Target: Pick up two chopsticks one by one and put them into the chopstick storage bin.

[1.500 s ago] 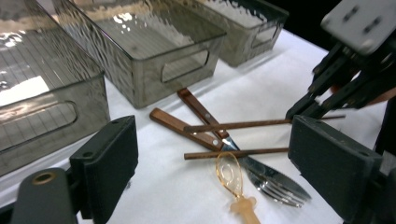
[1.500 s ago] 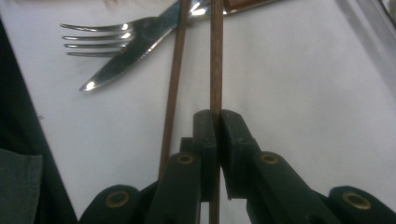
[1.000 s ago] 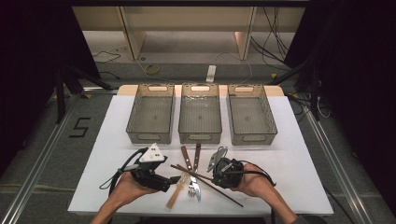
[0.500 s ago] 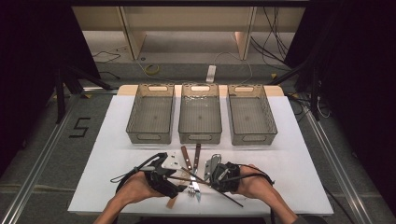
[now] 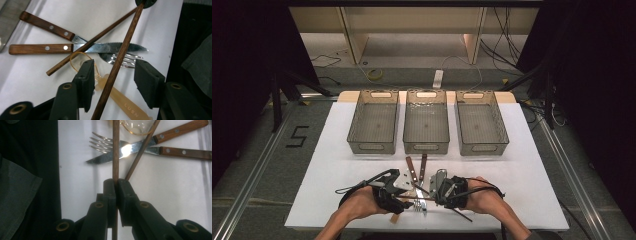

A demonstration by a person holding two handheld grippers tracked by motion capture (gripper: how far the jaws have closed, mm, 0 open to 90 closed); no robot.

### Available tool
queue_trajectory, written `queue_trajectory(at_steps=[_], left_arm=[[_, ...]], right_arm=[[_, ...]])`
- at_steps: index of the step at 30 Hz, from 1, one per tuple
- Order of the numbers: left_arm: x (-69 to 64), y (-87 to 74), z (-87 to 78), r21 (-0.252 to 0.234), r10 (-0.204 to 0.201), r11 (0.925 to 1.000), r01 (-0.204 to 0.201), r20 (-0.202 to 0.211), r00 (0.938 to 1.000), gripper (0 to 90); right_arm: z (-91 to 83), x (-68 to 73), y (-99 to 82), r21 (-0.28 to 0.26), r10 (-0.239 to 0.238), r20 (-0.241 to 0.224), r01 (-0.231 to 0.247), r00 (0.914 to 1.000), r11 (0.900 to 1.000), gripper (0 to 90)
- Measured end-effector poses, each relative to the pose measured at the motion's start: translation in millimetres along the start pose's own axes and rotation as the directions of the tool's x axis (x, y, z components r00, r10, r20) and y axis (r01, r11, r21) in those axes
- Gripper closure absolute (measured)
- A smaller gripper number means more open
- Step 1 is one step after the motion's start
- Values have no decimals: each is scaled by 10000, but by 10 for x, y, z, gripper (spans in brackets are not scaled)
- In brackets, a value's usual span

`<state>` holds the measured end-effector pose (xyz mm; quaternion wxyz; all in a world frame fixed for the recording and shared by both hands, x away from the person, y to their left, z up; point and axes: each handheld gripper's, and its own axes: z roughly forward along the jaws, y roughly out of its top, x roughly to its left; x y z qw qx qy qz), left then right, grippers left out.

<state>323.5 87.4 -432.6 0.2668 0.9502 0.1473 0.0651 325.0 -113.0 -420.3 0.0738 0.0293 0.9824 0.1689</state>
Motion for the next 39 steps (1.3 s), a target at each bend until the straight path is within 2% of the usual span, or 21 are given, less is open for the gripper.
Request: queue_trajectory(at_steps=[6, 12, 18, 23, 26, 28, 29, 31, 32, 33, 34, 35, 36, 37, 38, 39], left_arm=[[-27, 5, 45, 284, 305, 9991, -308, 123, 9995, 584], [-41, 6, 37, 234, 496, 9985, -502, 267, 9984, 656], [-58, -5, 39, 209, 643, 9977, -651, 371, 9972, 755], [-72, -15, 45, 288, 899, 9953, -919, 652, 9938, 791], [-92, -14, 34, 303, 1096, 9932, -1127, 888, 9900, 827], [-98, -14, 24, 326, 1080, 9932, -1114, 903, 9900, 833], [-96, -19, 19, 440, 1098, 9926, -1136, 799, 9907, 833], [-83, -38, 10, 505, 1027, 9930, -1064, 699, 9923, 834], [-67, -43, 4, 587, 1009, 9928, -1043, 586, 9932, 834], [-54, -47, -3, 658, 969, 9928, -998, 462, 9942, 834], [-41, -49, -9, 672, 843, 9940, -867, 373, 9957, 835], [-29, -53, -15, 627, 707, 9954, -728, 350, 9969, 835], [-21, -56, -20, 576, 594, 9965, -607, 236, 9980, 835], [-8, -58, -28, 574, 523, 9969, -531, 155, 9985, 835], [11, -60, -40, 539, 296, 9981, -298, 52, 9995, 835], [28, -65, -49, 478, 109, 9988, -105, -85, 9999, 835]], right_arm=[[-22, 24, 15, -62, -292, -55, 292, 9996, 9996, 856], [-16, 42, 12, 61, -302, -189, 303, 9994, 9995, 856], [-21, 49, 15, -27, -512, -176, 512, 9985, 9987, 856], [-20, 59, 12, -16, -631, -233, 631, 9977, 9980, 850], [-22, 33, -2, -28, -302, -180, 302, 9994, 9995, 811], [-46, -2, -17, -270, 79, -259, -86, 9996, 9996, 768], [-46, -2, -17, -270, 79, -259, -86, 9996, 9996, 768], [-78, -30, -27, -599, 354, -88, -358, 9993, 9976, 716], [-123, -55, -44, -1124, 675, -16, -672, 9977, 9914, 628], [-123, -55, -44, -1124, 675, -16, -672, 9977, 9914, 628], [-178, -88, -65, -1575, 1143, 249, -1090, 9931, 9815, 609], [-178, -88, -65, -1575, 1143, 249, -1090, 9931, 9815, 609], [-225, -121, -95, -2041, 1517, 566, -1373, 9868, 9693, 514], [-225, -121, -95, -2041, 1517, 566, -1373, 9868, 9693, 514], [-242, -130, -109, -2220, 1654, 601, -1484, 9844, 9637, 503], [-271, -135, -131, -2561, 2037, 601, -1821, 9772, 9493, 480]])
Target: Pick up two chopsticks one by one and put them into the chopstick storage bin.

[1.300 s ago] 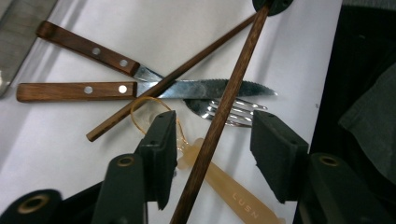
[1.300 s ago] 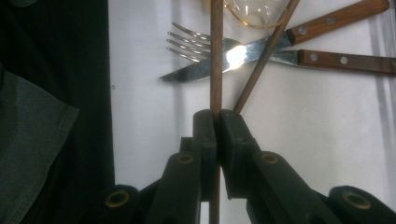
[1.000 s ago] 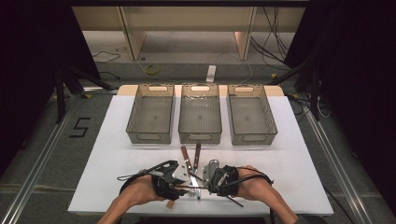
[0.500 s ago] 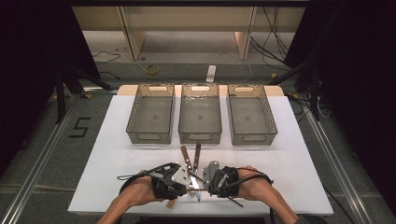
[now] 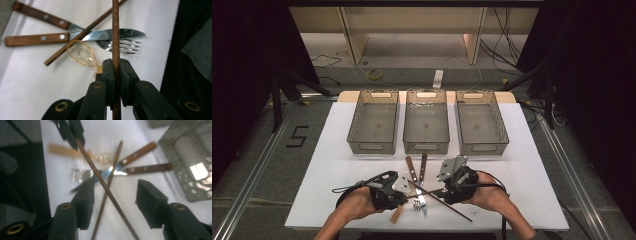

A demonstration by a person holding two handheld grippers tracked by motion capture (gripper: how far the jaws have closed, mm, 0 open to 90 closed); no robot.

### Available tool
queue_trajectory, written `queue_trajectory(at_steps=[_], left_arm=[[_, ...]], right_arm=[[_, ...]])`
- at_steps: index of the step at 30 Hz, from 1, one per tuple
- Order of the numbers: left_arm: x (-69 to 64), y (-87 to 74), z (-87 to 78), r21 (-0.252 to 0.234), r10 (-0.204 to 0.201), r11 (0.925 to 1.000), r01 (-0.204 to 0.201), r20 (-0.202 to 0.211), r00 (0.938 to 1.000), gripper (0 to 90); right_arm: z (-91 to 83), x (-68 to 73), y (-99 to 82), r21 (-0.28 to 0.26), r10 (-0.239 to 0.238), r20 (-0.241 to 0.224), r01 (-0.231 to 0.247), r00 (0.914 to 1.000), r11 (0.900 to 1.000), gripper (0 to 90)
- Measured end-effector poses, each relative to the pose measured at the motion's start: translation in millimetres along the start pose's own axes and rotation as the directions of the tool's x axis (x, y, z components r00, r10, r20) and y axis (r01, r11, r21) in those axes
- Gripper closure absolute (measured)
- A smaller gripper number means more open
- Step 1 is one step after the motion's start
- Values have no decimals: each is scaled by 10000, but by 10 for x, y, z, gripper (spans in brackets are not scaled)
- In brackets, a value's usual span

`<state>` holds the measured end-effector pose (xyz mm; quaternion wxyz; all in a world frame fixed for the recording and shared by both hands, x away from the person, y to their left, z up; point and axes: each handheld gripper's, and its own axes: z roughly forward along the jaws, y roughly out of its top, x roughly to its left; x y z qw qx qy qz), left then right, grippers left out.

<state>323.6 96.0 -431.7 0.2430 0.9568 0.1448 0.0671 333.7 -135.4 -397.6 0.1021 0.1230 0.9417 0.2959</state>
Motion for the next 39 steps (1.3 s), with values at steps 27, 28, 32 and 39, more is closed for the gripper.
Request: queue_trajectory(at_steps=[27, 28, 32, 39], left_arm=[[403, -249, -312, -1934, -3260, 9338, 3009, -1139, 9385, 835], [413, -253, -317, -2038, -3368, 9289, 3092, -1180, 9341, 835], [474, -272, -327, -2194, -3652, 9166, 3341, -1197, 9232, 835], [613, -260, -394, -2491, -4108, 8944, 3714, -1292, 9025, 836]], right_arm=[[-185, -67, -512, -4404, 3944, 5, -3539, 9190, 8251, 234], [-193, -69, -534, -4450, 3948, -12, -3540, 9188, 8226, 231], [-213, -72, -605, -4505, 4092, 24, -3643, 9124, 8151, 225], [-223, -82, -684, -4402, 4246, 82, -3780, 9053, 8145, 216]])
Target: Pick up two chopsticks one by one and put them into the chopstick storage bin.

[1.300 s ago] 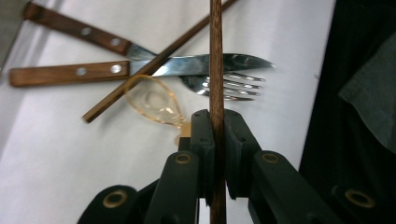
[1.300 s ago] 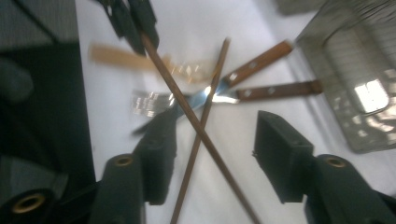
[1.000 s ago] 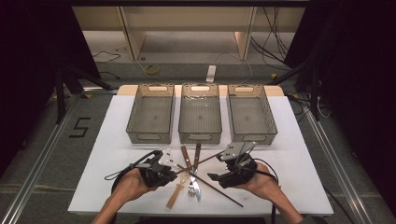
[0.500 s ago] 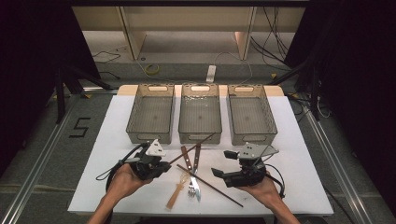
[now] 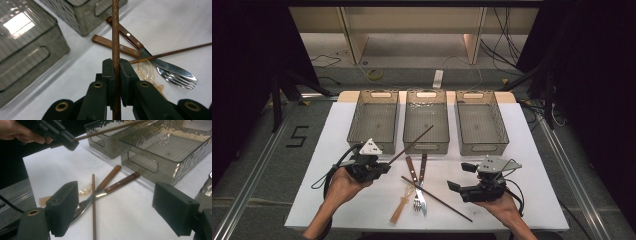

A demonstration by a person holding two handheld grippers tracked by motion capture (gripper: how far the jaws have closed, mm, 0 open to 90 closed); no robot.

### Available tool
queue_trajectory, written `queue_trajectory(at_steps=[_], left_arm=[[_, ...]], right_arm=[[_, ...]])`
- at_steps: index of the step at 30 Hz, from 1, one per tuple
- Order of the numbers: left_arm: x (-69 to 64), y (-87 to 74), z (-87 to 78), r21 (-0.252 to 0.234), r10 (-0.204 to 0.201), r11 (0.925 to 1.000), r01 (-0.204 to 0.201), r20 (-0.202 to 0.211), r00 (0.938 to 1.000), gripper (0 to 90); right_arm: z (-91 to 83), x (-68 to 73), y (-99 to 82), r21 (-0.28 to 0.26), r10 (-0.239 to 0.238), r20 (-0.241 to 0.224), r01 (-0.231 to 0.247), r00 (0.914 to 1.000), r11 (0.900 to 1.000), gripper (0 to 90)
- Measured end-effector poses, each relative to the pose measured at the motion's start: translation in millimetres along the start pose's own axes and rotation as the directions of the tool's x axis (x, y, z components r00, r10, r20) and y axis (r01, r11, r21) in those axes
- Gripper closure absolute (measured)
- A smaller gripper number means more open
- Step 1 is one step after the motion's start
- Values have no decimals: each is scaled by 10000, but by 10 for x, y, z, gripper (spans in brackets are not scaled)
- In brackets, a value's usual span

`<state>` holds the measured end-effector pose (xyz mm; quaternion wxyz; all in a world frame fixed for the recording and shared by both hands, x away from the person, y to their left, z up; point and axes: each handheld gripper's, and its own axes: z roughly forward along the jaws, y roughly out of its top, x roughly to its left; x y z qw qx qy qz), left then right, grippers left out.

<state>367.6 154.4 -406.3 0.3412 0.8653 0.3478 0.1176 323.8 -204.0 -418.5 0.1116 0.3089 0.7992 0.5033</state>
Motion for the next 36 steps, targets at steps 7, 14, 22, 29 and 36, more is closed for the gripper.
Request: queue_trajectory(at_steps=[7, 14, 22, 29, 36], left_arm=[[152, 141, -50, -455, -339, 9985, 320, -415, 9986, 836], [387, 249, -91, -969, -952, 9914, 874, -792, 9923, 836], [678, 380, -151, -1327, -1704, 9792, 1534, -1288, 9769, 835], [900, 435, -128, -1407, -2258, 9688, 2039, -1634, 9604, 835], [1076, 465, -17, -1161, -2571, 9641, 2386, -1859, 9483, 835]], right_arm=[[-33, -4, -34, 59, 26, 53, -27, 10000, 10000, 212], [-58, -8, -73, 95, 55, 89, -55, 9999, 9999, 206], [-91, -2, -84, -14, 71, 135, -71, 9999, 10000, 205], [-90, 7, -95, 84, 30, 131, -31, 9999, 10000, 205], [-85, 13, -95, 74, -22, 90, 22, 10000, 10000, 206]])
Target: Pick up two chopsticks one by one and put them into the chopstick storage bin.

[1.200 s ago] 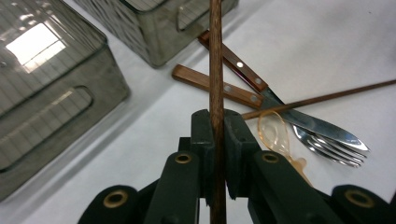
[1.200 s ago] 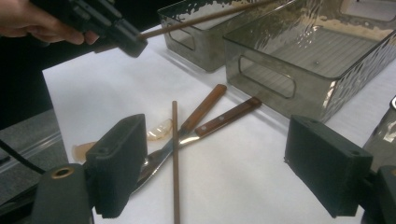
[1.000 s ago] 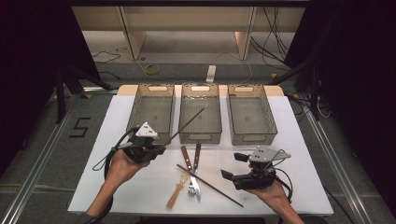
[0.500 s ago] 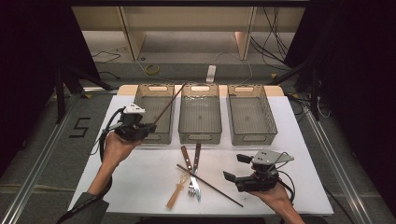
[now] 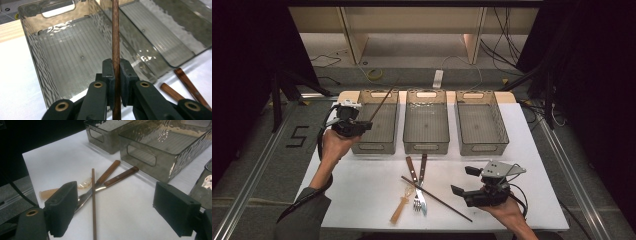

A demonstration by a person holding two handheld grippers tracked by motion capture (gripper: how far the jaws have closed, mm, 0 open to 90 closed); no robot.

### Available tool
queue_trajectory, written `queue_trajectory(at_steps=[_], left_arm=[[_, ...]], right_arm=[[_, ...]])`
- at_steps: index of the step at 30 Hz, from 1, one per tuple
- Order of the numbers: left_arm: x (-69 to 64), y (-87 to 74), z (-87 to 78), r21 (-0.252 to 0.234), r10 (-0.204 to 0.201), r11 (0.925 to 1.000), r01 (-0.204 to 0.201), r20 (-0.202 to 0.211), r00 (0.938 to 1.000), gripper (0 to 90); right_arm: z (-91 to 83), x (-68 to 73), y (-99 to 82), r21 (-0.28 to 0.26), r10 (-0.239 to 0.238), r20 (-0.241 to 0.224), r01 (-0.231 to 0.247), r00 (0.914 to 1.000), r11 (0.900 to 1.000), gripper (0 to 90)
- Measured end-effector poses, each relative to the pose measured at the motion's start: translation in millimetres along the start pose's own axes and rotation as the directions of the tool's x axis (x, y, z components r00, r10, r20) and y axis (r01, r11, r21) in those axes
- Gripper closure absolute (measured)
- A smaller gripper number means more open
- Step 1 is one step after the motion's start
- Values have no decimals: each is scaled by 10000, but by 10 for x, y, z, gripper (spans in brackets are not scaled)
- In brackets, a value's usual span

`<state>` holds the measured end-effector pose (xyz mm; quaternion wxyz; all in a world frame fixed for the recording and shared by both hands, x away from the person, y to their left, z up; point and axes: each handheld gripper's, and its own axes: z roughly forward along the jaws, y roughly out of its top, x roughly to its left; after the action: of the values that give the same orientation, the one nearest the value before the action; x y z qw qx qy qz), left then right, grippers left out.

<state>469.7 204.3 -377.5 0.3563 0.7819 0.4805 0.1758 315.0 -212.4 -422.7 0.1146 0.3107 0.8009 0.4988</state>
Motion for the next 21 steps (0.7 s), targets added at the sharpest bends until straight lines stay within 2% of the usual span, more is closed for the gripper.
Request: queue_trajectory(at_steps=[5, 16, 21], left_arm=[[75, 17, 106, 234, -171, 9996, 176, -210, 9996, 835], [196, 17, 270, 402, -597, 9973, 616, -455, 9972, 835], [253, 17, 329, 553, -644, 9961, 681, -655, 9958, 833]], right_arm=[[0, 1, -3, 64, -6, -33, 6, 10000, 10000, 207], [11, 15, -5, 141, -99, -102, 100, 9999, 9999, 207], [19, 18, -5, 169, -109, -134, 111, 9999, 9998, 208]])
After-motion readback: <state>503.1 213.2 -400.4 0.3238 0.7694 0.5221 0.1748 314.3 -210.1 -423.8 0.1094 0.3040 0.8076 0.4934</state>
